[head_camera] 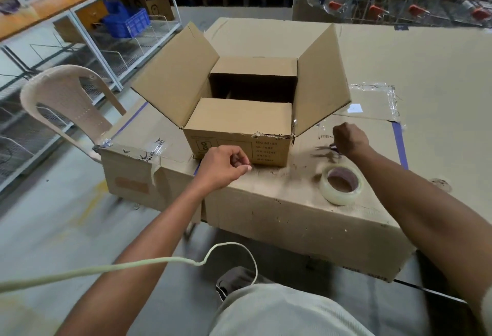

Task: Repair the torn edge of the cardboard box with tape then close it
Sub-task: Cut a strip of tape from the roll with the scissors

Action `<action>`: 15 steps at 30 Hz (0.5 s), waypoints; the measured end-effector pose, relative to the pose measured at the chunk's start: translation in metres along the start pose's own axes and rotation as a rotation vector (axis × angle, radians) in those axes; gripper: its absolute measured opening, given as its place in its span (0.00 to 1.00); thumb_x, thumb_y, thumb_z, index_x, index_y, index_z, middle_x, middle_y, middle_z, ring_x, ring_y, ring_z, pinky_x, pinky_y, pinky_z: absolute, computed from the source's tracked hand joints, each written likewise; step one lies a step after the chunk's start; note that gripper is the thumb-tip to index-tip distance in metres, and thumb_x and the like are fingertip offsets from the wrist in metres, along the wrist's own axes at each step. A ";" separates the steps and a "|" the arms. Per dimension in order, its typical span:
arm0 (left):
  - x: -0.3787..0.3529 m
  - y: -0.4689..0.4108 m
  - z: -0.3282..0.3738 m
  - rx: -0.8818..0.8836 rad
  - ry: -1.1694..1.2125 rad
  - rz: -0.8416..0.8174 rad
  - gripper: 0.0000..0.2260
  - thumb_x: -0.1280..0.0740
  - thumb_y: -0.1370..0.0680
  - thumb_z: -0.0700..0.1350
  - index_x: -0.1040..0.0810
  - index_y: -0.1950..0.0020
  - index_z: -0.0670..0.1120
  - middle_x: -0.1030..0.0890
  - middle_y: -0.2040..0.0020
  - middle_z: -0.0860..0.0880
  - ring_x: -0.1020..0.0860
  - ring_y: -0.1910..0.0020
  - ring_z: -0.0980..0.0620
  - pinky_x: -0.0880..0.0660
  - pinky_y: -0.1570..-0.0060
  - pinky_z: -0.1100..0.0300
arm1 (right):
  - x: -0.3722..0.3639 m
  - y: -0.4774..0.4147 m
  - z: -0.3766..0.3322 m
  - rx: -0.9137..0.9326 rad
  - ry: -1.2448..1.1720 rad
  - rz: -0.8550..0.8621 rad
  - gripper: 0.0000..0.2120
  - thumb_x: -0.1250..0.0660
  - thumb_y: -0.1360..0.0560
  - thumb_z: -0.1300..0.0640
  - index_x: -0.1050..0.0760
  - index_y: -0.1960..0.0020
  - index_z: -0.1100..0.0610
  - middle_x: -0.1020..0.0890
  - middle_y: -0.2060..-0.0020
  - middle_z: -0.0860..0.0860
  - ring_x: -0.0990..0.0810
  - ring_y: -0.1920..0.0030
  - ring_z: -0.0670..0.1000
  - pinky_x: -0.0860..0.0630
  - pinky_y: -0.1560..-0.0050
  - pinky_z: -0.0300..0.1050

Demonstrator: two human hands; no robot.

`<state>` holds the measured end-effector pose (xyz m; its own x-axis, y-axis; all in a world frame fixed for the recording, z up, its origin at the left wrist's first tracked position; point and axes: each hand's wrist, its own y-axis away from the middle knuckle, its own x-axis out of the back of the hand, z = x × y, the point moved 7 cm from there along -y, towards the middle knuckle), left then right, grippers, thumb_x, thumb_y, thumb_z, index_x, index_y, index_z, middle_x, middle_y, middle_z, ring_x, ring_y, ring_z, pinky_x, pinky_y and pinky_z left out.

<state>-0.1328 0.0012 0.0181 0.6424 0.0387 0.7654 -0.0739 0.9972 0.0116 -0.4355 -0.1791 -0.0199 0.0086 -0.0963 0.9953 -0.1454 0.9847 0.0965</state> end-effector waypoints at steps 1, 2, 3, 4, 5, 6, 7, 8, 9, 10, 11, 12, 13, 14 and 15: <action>0.004 0.002 0.003 -0.003 -0.001 -0.004 0.04 0.23 0.25 0.48 0.15 0.52 0.51 0.16 0.59 0.54 0.20 0.60 0.56 0.23 0.59 0.63 | -0.002 0.002 -0.001 -0.012 -0.023 -0.027 0.08 0.35 0.23 0.67 0.19 0.46 0.67 0.18 0.46 0.66 0.18 0.45 0.66 0.21 0.50 0.50; 0.007 0.003 0.006 -0.005 0.009 -0.004 0.04 0.23 0.25 0.48 0.15 0.52 0.51 0.16 0.59 0.54 0.20 0.60 0.56 0.24 0.59 0.64 | -0.001 0.005 -0.001 -0.035 -0.044 -0.037 0.08 0.34 0.24 0.67 0.19 0.47 0.65 0.18 0.45 0.65 0.18 0.45 0.66 0.20 0.49 0.50; 0.011 0.004 0.009 -0.006 0.025 -0.001 0.04 0.22 0.25 0.48 0.15 0.52 0.50 0.16 0.58 0.53 0.20 0.60 0.57 0.24 0.59 0.64 | 0.000 0.009 0.000 -0.069 -0.076 -0.037 0.07 0.31 0.26 0.65 0.20 0.48 0.64 0.18 0.45 0.64 0.18 0.45 0.65 0.20 0.50 0.50; 0.014 0.004 0.012 -0.012 0.040 0.004 0.04 0.22 0.25 0.48 0.15 0.53 0.50 0.16 0.58 0.53 0.20 0.60 0.57 0.24 0.59 0.64 | 0.003 0.019 0.001 -0.108 -0.129 -0.040 0.07 0.29 0.27 0.63 0.20 0.50 0.62 0.18 0.45 0.63 0.18 0.44 0.64 0.22 0.51 0.49; 0.018 0.004 0.016 -0.024 0.043 0.012 0.05 0.22 0.25 0.48 0.15 0.53 0.50 0.16 0.59 0.53 0.20 0.60 0.56 0.23 0.60 0.64 | 0.007 0.034 0.002 -0.142 -0.212 -0.051 0.10 0.26 0.28 0.58 0.20 0.48 0.60 0.17 0.45 0.61 0.18 0.44 0.63 0.23 0.51 0.47; 0.022 0.004 0.020 -0.039 0.031 0.021 0.05 0.22 0.25 0.49 0.15 0.54 0.51 0.16 0.59 0.54 0.19 0.61 0.56 0.23 0.60 0.64 | 0.010 0.053 -0.001 -0.141 -0.334 -0.070 0.13 0.24 0.27 0.53 0.18 0.45 0.57 0.16 0.45 0.57 0.18 0.44 0.61 0.24 0.51 0.46; 0.024 0.003 0.025 -0.055 0.002 0.027 0.05 0.21 0.26 0.49 0.15 0.55 0.51 0.16 0.60 0.55 0.19 0.61 0.57 0.23 0.60 0.63 | 0.013 0.076 -0.008 -0.107 -0.509 -0.096 0.18 0.22 0.28 0.47 0.18 0.41 0.52 0.15 0.45 0.52 0.17 0.45 0.57 0.23 0.53 0.44; 0.026 0.003 0.031 -0.074 -0.036 0.028 0.05 0.21 0.26 0.50 0.15 0.55 0.52 0.16 0.61 0.56 0.20 0.62 0.57 0.22 0.60 0.62 | 0.016 0.103 -0.022 -0.056 -0.739 -0.149 0.23 0.21 0.30 0.42 0.20 0.39 0.47 0.16 0.45 0.47 0.17 0.46 0.51 0.22 0.54 0.43; 0.027 0.001 0.038 -0.094 -0.071 0.025 0.05 0.21 0.27 0.51 0.15 0.56 0.53 0.17 0.62 0.57 0.20 0.63 0.58 0.22 0.60 0.61 | 0.022 0.132 -0.040 0.001 -0.963 -0.201 0.30 0.21 0.33 0.38 0.23 0.34 0.44 0.18 0.43 0.43 0.17 0.45 0.47 0.21 0.52 0.42; 0.026 0.000 0.045 -0.113 -0.093 0.019 0.06 0.20 0.27 0.52 0.15 0.57 0.54 0.17 0.63 0.57 0.20 0.64 0.59 0.21 0.61 0.61 | 0.027 0.156 -0.057 0.059 -1.111 -0.214 0.37 0.20 0.36 0.35 0.27 0.30 0.41 0.21 0.40 0.40 0.18 0.44 0.43 0.20 0.49 0.43; 0.026 -0.002 0.053 -0.132 -0.102 0.012 0.06 0.20 0.28 0.52 0.15 0.57 0.54 0.17 0.64 0.57 0.21 0.64 0.59 0.22 0.62 0.60 | 0.031 0.172 -0.074 0.111 -1.168 -0.196 0.42 0.20 0.38 0.34 0.31 0.27 0.39 0.23 0.38 0.39 0.20 0.42 0.41 0.20 0.47 0.45; 0.024 -0.004 0.060 -0.152 -0.103 0.002 0.06 0.20 0.28 0.52 0.14 0.57 0.54 0.17 0.64 0.57 0.21 0.65 0.60 0.23 0.63 0.61 | 0.032 0.180 -0.089 0.151 -1.171 -0.163 0.44 0.20 0.38 0.34 0.34 0.26 0.38 0.24 0.37 0.39 0.22 0.41 0.40 0.21 0.45 0.44; 0.023 -0.008 0.067 -0.173 -0.091 -0.013 0.06 0.20 0.28 0.52 0.14 0.57 0.53 0.17 0.64 0.57 0.22 0.66 0.60 0.24 0.64 0.61 | 0.031 0.182 -0.102 0.175 -1.148 -0.132 0.45 0.19 0.37 0.35 0.35 0.26 0.38 0.25 0.36 0.39 0.22 0.40 0.39 0.21 0.45 0.43; 0.022 -0.012 0.071 -0.192 -0.063 -0.025 0.06 0.20 0.28 0.51 0.14 0.57 0.53 0.17 0.64 0.56 0.22 0.67 0.59 0.24 0.65 0.60 | 0.029 0.180 -0.114 0.175 -1.139 -0.109 0.43 0.19 0.36 0.37 0.35 0.26 0.39 0.24 0.37 0.40 0.22 0.40 0.39 0.22 0.45 0.42; 0.023 -0.017 0.072 -0.203 -0.023 -0.026 0.06 0.19 0.28 0.51 0.13 0.57 0.52 0.16 0.64 0.55 0.22 0.67 0.59 0.23 0.65 0.60 | 0.025 0.175 -0.122 0.148 -1.149 -0.093 0.40 0.19 0.34 0.39 0.33 0.27 0.41 0.22 0.39 0.41 0.21 0.42 0.40 0.21 0.46 0.41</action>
<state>-0.1720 -0.0198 0.0822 0.6241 0.0136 0.7813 0.0996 0.9903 -0.0968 -0.3405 0.0083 0.0223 -0.8664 -0.3170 0.3859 -0.3058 0.9477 0.0918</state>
